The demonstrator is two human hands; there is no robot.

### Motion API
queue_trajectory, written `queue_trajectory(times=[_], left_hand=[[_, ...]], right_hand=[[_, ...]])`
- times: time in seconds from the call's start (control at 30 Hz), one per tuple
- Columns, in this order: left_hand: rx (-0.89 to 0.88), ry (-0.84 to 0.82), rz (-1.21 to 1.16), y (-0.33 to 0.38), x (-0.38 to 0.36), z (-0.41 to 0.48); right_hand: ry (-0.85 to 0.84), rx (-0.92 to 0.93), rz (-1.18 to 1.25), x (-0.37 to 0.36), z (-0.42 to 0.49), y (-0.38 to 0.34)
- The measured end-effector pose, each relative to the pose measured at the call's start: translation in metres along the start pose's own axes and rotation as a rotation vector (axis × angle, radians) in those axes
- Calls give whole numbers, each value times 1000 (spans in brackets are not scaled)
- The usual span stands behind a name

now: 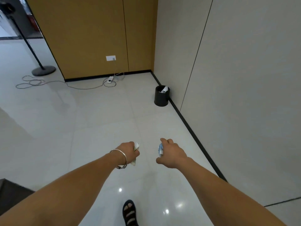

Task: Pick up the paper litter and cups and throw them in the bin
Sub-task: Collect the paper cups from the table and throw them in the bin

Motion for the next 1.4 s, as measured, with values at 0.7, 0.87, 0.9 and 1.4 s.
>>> queue_trajectory(times=[0.7,0.87,0.9,1.4], left_hand=[[-18,73,11,64,197,431],[17,89,11,90,235,517],[22,86,1,94,240,532],[-21,14,-108,96,334,828]], right_hand=[[62,-8,36,205,415,46],[52,7,20,265,501,72],[49,0,19,274,518,78],[-2,-129,-6,354,787,95]])
Point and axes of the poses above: each hand's wrist, its own z-axis towards the middle knuckle, its own x-axis out of the back of the hand, y = z × x, the point moved 3 cm from there along z, towards the middle knuckle, and after that the axes turned 7 degrees about z, right-handed, at the moved point
